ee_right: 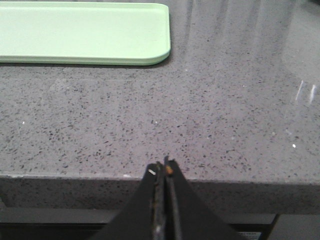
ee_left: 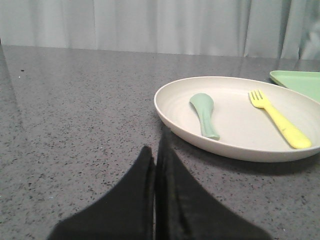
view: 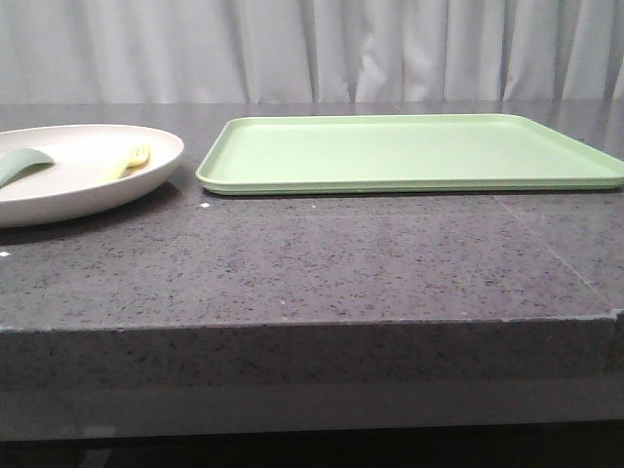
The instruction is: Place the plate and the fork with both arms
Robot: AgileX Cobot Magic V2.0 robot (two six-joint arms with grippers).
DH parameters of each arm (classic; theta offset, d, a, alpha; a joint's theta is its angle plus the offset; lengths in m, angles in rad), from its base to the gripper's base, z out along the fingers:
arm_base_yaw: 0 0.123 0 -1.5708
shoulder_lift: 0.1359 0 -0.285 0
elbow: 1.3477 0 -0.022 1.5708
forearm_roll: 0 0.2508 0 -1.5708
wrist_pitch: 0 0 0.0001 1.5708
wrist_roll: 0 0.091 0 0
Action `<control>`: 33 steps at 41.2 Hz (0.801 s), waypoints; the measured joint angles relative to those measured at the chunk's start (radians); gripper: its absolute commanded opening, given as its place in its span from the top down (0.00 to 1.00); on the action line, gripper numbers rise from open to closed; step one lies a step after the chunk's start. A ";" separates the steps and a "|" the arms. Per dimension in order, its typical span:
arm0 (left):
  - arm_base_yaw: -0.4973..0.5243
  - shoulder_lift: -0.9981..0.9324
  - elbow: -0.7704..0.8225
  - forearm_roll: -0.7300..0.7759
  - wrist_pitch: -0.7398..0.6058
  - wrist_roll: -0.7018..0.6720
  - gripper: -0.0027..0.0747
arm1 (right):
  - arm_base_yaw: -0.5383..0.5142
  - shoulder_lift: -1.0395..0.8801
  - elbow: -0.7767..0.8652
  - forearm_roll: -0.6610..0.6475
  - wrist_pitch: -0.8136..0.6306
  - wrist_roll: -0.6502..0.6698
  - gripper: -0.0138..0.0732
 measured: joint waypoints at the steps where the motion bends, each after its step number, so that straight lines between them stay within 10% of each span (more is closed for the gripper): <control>1: 0.000 0.000 0.000 0.000 0.000 0.000 0.99 | 0.000 0.000 0.000 0.000 0.000 0.000 0.98; 33: 0.000 0.000 0.000 0.000 -0.189 0.000 0.99 | 0.000 0.000 -0.048 0.000 -0.104 0.000 0.98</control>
